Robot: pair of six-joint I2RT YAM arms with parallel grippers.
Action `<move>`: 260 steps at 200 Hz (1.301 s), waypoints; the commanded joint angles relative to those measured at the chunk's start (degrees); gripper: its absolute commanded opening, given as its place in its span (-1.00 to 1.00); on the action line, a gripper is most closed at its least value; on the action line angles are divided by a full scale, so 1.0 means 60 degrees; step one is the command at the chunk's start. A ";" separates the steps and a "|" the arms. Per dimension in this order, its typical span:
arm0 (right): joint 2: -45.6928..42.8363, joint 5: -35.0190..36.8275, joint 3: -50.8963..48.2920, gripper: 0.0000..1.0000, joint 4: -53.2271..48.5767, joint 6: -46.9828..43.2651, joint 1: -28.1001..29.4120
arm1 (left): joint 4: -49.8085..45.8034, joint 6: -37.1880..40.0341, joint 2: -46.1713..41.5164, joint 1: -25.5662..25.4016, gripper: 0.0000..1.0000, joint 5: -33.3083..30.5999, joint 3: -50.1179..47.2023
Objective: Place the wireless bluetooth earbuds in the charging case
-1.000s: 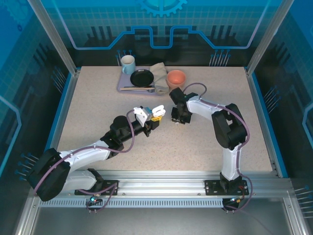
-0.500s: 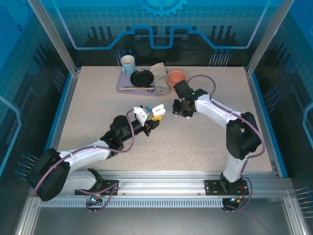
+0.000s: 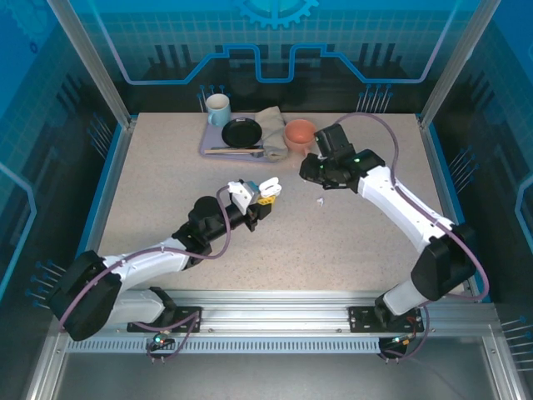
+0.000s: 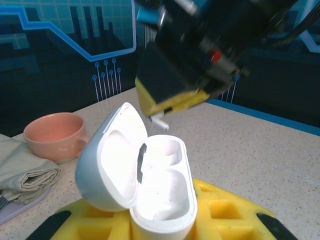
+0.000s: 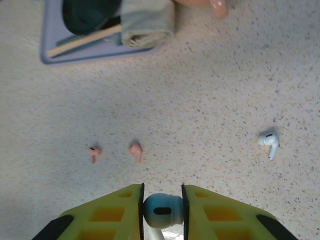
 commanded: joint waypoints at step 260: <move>-0.3463 0.0672 -0.3236 -0.42 0.8710 -0.1865 0.1718 | -0.0474 -0.0772 0.2304 -0.0013 -1.00 -0.0636 0.4251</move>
